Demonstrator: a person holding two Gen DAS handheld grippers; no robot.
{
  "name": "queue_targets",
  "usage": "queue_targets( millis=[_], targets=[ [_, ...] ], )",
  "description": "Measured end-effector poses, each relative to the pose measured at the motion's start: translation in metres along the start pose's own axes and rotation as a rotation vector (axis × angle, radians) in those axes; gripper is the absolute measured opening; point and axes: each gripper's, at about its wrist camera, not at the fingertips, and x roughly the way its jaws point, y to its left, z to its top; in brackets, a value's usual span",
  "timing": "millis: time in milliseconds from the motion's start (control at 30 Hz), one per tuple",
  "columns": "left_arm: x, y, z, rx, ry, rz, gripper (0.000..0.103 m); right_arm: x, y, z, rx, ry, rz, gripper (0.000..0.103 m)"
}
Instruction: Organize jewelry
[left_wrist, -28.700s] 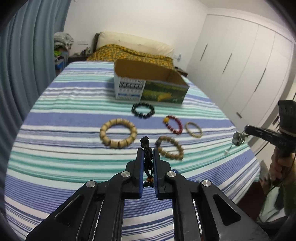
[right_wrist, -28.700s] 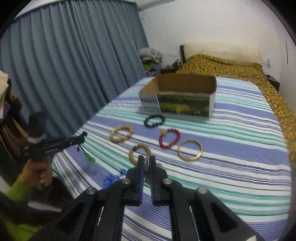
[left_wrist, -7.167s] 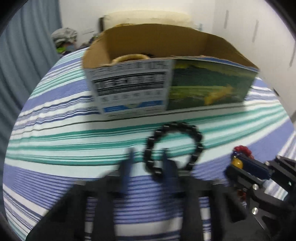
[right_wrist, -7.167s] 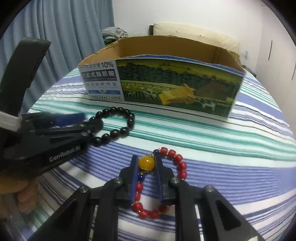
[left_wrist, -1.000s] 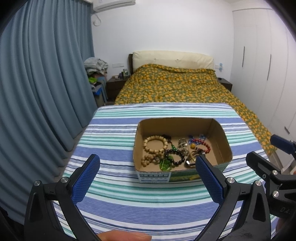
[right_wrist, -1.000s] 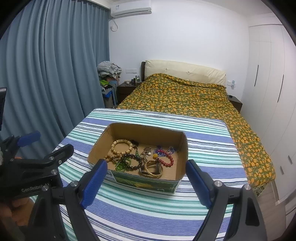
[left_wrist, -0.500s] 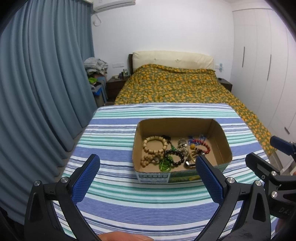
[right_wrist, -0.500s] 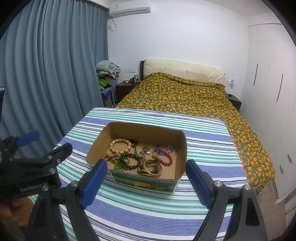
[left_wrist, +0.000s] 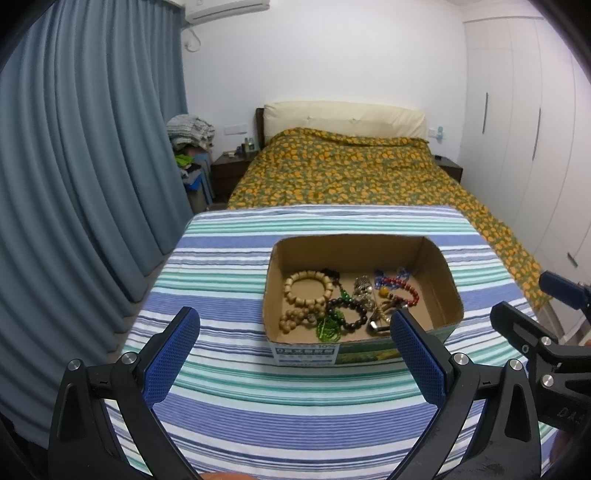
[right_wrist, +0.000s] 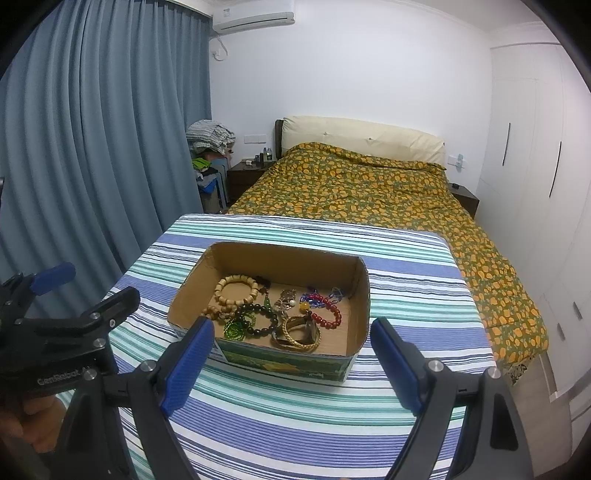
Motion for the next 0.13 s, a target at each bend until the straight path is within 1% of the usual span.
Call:
queue_targets(
  millis=[133],
  targets=[
    [-0.0030, 0.0009, 0.0001, -0.002, -0.012, 0.009, 0.103, 0.0002, -0.0009, 0.0004, 0.001, 0.000, 0.000, 0.088]
  ],
)
